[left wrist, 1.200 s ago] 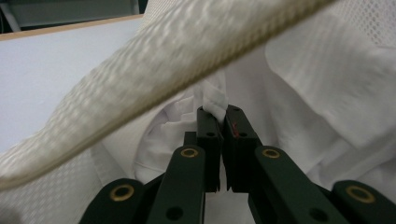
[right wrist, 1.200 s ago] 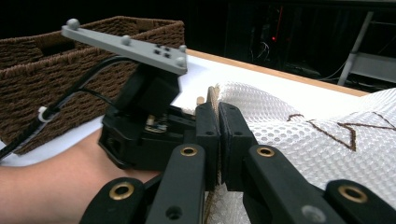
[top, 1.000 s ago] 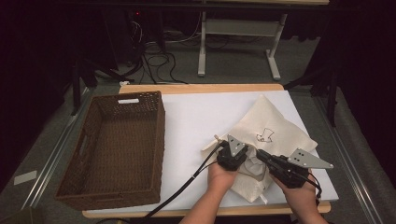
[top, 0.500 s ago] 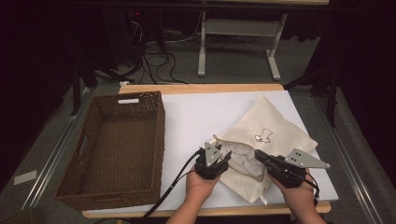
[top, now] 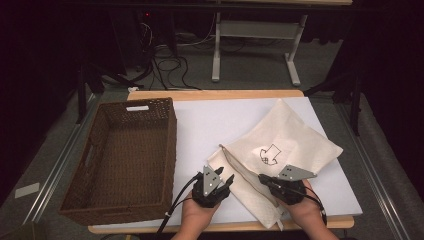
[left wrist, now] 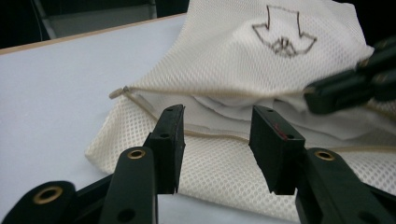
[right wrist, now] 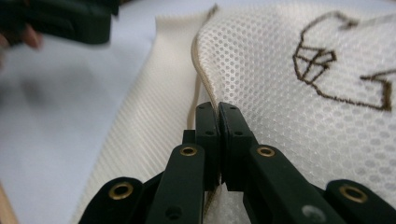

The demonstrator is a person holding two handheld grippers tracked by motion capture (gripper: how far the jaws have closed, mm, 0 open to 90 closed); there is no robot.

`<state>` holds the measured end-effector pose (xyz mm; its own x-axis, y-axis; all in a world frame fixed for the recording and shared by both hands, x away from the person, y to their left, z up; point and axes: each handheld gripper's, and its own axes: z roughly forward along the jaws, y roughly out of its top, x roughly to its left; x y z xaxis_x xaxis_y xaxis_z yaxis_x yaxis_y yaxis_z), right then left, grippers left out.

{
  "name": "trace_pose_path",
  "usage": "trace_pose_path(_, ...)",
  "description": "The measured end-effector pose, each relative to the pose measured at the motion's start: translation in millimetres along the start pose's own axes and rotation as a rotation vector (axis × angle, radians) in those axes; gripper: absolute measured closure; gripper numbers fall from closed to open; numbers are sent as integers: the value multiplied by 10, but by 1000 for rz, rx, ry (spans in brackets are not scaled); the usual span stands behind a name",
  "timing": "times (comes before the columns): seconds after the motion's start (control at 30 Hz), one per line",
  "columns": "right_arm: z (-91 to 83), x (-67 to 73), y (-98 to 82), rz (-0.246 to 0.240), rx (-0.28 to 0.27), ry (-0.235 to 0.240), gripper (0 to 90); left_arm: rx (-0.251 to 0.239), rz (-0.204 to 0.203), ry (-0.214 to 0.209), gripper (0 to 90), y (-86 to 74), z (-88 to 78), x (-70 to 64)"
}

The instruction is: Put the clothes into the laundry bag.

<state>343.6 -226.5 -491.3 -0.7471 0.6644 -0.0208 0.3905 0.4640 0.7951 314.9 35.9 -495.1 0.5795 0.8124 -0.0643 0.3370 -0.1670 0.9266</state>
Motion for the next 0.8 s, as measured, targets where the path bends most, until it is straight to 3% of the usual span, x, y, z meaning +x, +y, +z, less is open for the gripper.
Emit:
trace_pose_path(0.13,80,-10,-55,-3,51,-11,884,-4,-4,7,544,4,-6,34)
trace_pose_path(0.17,129,-12,-95,-10,100,-23,884,-6,-18,11,543,3,-13,63)
trace_pose_path(0.2,129,-12,-95,-10,100,-23,884,-6,-18,11,540,3,-13,63)
trace_pose_path(0.23,163,-15,-128,-3,138,-21,885,-7,-29,18,536,4,-27,96)
trace_pose_path(0.4,144,12,-153,-26,143,-32,886,-17,-39,23,527,16,-51,128)
trace_pose_path(0.43,112,23,-165,-54,154,-57,886,-21,-38,26,525,18,-59,135)
trace_pose_path(0.5,70,17,-181,-63,166,-58,886,-15,-39,29,522,12,-63,147)
trace_pose_path(0.8,-211,-149,-360,-36,176,-56,886,9,-29,45,503,-20,5,125)
